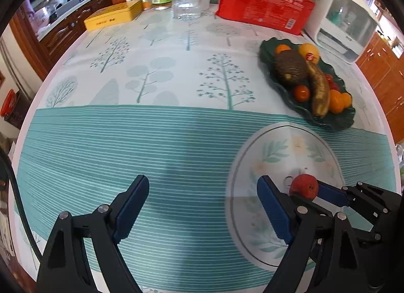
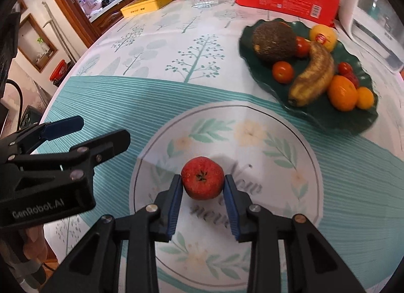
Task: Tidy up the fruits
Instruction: 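Lift and carry the pomegranate in the right tool over the green plate, then lower the pomegranate onto the green plate and open the right tool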
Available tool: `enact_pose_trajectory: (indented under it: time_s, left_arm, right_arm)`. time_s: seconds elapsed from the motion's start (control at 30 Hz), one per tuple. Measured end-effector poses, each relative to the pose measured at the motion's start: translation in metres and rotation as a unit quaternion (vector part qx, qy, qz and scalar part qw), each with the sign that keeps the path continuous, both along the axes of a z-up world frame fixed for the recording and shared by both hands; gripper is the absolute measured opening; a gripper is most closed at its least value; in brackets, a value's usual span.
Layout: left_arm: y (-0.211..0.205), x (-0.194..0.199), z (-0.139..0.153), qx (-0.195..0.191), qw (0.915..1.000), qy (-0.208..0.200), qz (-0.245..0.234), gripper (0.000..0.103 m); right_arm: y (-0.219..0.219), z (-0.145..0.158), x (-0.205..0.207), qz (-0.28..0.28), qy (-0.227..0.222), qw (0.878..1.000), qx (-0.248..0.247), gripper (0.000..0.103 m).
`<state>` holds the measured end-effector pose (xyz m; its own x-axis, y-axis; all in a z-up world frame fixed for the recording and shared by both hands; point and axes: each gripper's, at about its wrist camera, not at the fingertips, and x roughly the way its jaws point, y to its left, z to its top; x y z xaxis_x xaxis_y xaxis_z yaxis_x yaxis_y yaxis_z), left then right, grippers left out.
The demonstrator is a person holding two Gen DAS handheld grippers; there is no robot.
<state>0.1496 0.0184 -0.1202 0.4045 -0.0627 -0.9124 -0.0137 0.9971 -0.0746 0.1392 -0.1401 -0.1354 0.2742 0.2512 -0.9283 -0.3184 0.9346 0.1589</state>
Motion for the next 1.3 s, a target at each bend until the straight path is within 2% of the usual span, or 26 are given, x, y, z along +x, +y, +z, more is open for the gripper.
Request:
enact_pose_trajectory:
  time_s: [0.17,0.37,0.73,0.93,1.1,1.3]
  left_arm:
    - [-0.017,0.002,0.010,-0.005,0.9998,-0.004,-0.017,0.087]
    - [-0.045,0.017,0.031,-0.008,0.9988,-0.018,-0.044,0.087]
    - [-0.085,0.076,0.101,-0.006,0.9941,-0.086,-0.065,0.102]
    - [-0.092,0.116,0.124,-0.013,0.9933,-0.100,-0.055,0.102]
    - [-0.095,0.144,0.127,-0.016,0.9936,-0.102,-0.044,0.102]
    - [-0.102,0.163,0.106,-0.021,0.9957,-0.077,-0.048,0.102]
  right_arm:
    - [-0.023,0.011,-0.004,-0.024,-0.004,1.000,0.007,0.033]
    - [-0.058,0.038,0.005,-0.061,-0.023,0.998,0.019,0.033]
    - [-0.116,0.119,0.071,-0.110,-0.100,0.988,0.028,0.033]
    - [-0.127,0.148,0.114,-0.121,-0.139,0.983,0.015,0.033]
    - [-0.133,0.143,0.146,-0.141,-0.134,0.981,0.015,0.033]
    - [-0.130,0.113,0.168,-0.146,-0.108,0.983,0.001,0.033]
